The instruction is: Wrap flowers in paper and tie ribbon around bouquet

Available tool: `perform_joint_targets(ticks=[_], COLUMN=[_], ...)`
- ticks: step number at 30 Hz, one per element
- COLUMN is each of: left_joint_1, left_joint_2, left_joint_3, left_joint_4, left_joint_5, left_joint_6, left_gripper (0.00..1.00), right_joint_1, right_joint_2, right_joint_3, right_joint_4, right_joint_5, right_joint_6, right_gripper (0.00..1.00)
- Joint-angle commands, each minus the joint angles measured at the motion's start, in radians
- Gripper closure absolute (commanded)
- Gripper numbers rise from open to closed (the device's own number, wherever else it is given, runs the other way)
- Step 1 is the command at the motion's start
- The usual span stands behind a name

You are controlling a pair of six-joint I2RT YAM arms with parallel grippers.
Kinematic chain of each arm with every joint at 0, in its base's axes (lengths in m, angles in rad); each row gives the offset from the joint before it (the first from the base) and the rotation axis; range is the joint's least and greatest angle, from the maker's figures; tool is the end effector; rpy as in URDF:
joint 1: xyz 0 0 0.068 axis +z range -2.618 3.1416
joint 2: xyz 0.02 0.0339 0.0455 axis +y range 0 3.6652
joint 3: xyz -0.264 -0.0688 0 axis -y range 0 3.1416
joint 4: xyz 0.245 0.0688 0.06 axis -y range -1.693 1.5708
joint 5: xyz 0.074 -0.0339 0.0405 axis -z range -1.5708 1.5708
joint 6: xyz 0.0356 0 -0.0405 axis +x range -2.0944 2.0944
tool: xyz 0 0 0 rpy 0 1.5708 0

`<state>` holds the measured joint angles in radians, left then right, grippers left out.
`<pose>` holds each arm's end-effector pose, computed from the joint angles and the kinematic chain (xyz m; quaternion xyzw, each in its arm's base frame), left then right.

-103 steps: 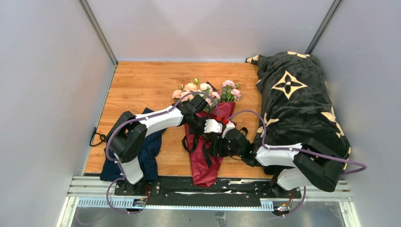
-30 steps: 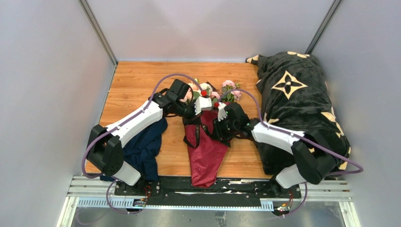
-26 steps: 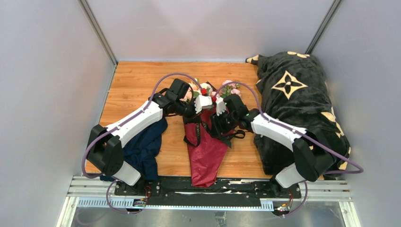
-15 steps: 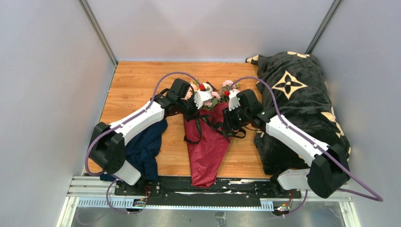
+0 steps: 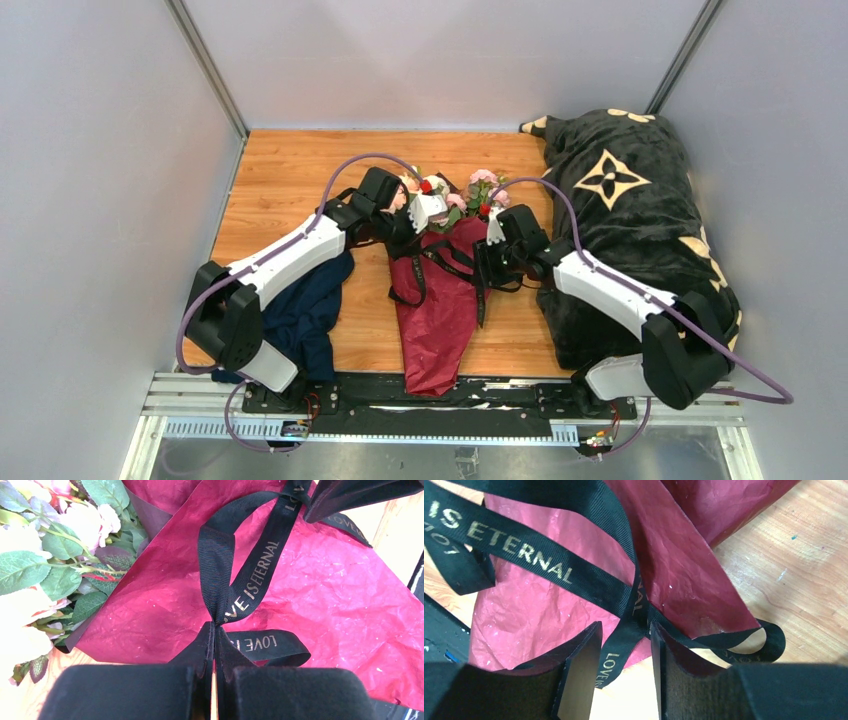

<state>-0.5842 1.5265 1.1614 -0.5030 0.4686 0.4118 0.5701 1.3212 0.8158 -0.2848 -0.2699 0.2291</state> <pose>0.2638 -0.1937 0.2651 0.5064 0.7642 -0.2460 0.3147 0.2259 0.1561 0.2262 -0.2059 0.8944 0.2613 0.2989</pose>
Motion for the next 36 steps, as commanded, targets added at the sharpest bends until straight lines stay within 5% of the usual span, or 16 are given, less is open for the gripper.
perform_joint_targets(ticks=[1, 4, 9, 16, 19, 26, 36], left_joint_1=[0.006, 0.007, 0.007, 0.006, 0.007, 0.006, 0.006], left_joint_2=[-0.029, -0.03, -0.037, -0.037, -0.038, -0.05, -0.044], left_joint_3=[0.006, 0.01, 0.007, 0.002, 0.014, 0.038, 0.048], left_joint_4=[-0.027, -0.033, -0.043, -0.061, -0.081, -0.103, -0.143], left_joint_5=[0.022, 0.024, 0.023, 0.037, 0.065, 0.136, 0.221], left_joint_6=[0.018, 0.021, 0.031, 0.054, 0.058, 0.04, 0.065], left_gripper=[1.0, 1.0, 1.0, 1.0, 1.0, 1.0, 1.0], right_joint_1=[-0.01, -0.011, -0.011, 0.022, 0.021, 0.03, 0.102], right_joint_2=[0.04, 0.091, 0.1, 0.01, 0.029, 0.173, 0.301], right_joint_3=[0.032, 0.045, 0.071, 0.215, 0.221, 0.134, 0.097], right_joint_4=[0.024, 0.048, 0.01, -0.157, 0.029, 0.575, 0.846], right_joint_5=[0.07, 0.041, 0.127, 0.163, 0.058, 0.095, 0.203], right_joint_6=[0.032, 0.037, 0.05, -0.028, 0.006, 0.215, 0.227], right_gripper=[0.55, 0.63, 0.99, 1.0, 1.0, 1.0, 1.0])
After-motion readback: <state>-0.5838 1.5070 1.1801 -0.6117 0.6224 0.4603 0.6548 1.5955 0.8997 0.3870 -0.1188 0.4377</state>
